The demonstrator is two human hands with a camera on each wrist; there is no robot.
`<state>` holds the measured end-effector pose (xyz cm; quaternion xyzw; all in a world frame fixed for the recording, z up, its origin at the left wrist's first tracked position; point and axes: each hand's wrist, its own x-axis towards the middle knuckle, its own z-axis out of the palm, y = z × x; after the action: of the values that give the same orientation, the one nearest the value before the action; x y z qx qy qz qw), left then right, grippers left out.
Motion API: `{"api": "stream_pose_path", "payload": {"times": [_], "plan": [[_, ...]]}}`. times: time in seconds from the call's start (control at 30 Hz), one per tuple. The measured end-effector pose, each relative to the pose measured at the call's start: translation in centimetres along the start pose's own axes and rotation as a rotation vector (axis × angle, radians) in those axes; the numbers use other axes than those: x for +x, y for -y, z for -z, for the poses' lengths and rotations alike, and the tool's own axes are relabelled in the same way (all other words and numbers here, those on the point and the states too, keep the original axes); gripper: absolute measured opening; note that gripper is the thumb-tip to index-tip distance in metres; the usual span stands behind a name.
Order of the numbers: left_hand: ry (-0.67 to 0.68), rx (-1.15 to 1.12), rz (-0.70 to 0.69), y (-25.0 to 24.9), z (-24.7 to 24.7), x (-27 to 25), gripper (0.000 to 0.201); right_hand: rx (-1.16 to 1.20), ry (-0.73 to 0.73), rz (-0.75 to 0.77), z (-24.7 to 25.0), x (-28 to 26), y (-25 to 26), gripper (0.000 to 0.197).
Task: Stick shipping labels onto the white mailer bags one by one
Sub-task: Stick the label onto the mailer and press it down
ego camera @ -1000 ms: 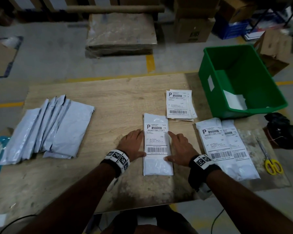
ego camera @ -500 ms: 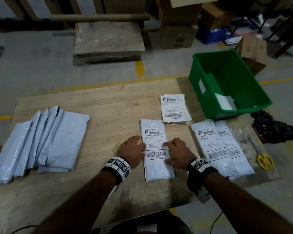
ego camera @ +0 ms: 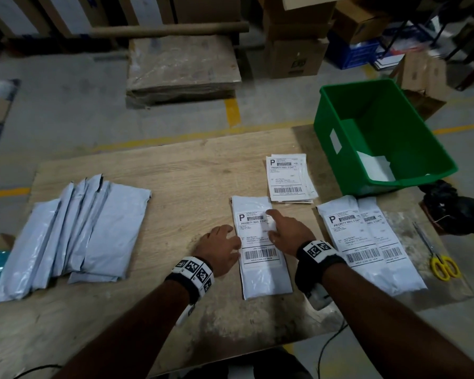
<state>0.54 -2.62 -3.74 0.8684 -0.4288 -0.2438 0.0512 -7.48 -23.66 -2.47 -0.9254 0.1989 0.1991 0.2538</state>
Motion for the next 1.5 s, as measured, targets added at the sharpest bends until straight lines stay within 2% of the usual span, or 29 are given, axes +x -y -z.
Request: {"api": "stream_pose_path", "payload": {"times": [0.03, 0.13, 0.2, 0.27, 0.37, 0.47, 0.57, 0.63, 0.7, 0.77, 0.87, 0.93, 1.07, 1.23, 1.5], "plan": [[0.002, 0.006, -0.006, 0.1, 0.0, 0.0, 0.032, -0.001, -0.016, 0.009, -0.1, -0.2, 0.1, 0.055], [0.013, 0.021, -0.029, 0.6, -0.2, -0.2, 0.036, -0.054, 0.068, -0.011, -0.3, -0.8, 0.5, 0.052], [0.014, 0.025, -0.042, 0.7, -0.3, -0.3, 0.038, -0.065, 0.034, 0.003, -0.5, -1.1, 0.8, 0.054], [0.013, 0.029, -0.048, 0.8, -0.3, -0.3, 0.040, -0.044, -0.007, 0.095, -0.6, -1.5, 1.5, 0.053], [0.020, 0.032, -0.048, 0.8, -0.4, -0.4, 0.042, -0.110, 0.092, 0.208, -1.7, -2.0, 2.8, 0.047], [0.029, 0.016, -0.046, 1.0, -0.3, -0.6, 0.045, -0.166, 0.081, 0.175, -2.4, -2.0, 3.4, 0.041], [0.023, -0.005, -0.062, 1.2, -0.3, -0.9, 0.050, -0.137, 0.021, 0.205, -2.5, -1.6, 4.0, 0.049], [0.012, -0.003, -0.043, 1.3, -0.1, -0.7, 0.045, -0.151, 0.055, 0.195, -2.6, -1.1, 4.0, 0.055], [-0.013, -0.021, -0.005, 1.3, 0.2, -0.1, 0.043, -0.173, 0.099, 0.164, -2.9, -0.7, 3.9, 0.052], [-0.026, -0.032, 0.016, 1.2, 0.7, 0.6, 0.049, -0.167, 0.050, 0.171, -3.0, -0.5, 3.9, 0.047], [-0.023, 0.016, 0.035, 1.1, 1.2, 1.6, 0.056, -0.163, -0.099, 0.216, -3.0, -0.1, 4.1, 0.055], [-0.034, 0.038, 0.066, 1.1, 1.5, 2.1, 0.057, -0.193, -0.130, 0.225, -2.9, 0.3, 4.1, 0.060], [0.006, 0.039, 0.107, 1.3, 2.2, 3.2, 0.062, -0.231, -0.069, 0.181, -2.7, 1.1, 4.1, 0.063], [0.083, 0.111, 0.131, 1.4, 2.6, 4.2, 0.072, -0.230, -0.016, 0.193, -2.6, 0.5, 4.3, 0.046], [0.043, 0.153, 0.126, 1.5, 2.2, 4.1, 0.069, -0.263, 0.101, 0.293, -3.9, -3.9, 3.3, 0.048]]}}
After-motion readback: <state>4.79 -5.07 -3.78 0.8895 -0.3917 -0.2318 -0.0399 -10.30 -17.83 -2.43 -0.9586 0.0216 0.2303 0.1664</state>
